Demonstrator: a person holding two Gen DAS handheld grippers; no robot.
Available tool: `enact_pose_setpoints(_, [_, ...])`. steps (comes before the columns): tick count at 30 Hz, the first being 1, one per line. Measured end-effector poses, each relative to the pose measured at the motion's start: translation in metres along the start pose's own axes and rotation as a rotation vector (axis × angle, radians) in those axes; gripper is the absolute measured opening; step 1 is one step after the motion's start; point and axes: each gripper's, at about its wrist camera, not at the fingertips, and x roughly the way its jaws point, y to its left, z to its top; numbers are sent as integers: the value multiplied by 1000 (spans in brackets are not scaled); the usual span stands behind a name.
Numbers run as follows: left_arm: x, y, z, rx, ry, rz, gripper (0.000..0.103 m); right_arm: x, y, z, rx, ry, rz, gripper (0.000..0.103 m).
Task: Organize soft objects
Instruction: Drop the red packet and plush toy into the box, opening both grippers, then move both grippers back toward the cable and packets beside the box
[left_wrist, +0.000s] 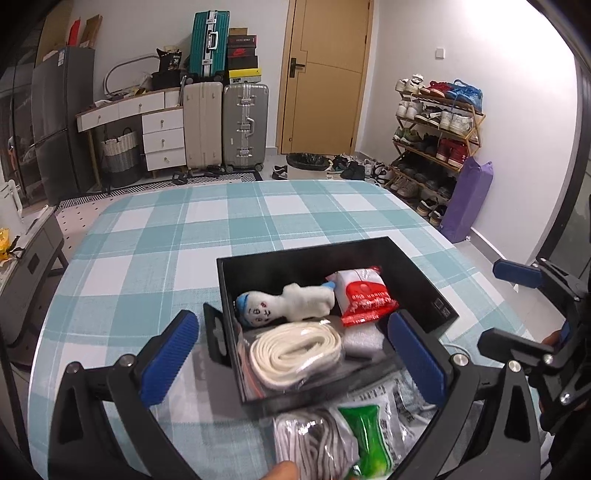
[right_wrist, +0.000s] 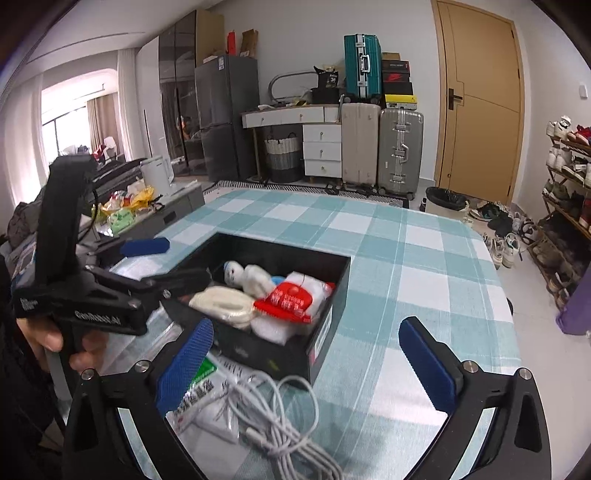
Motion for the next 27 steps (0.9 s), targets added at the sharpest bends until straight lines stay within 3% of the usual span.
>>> enact_pose_setpoints(27, [-33,-14,-39,24,-2,35,103,-30,2,-40,27,30,-7,102])
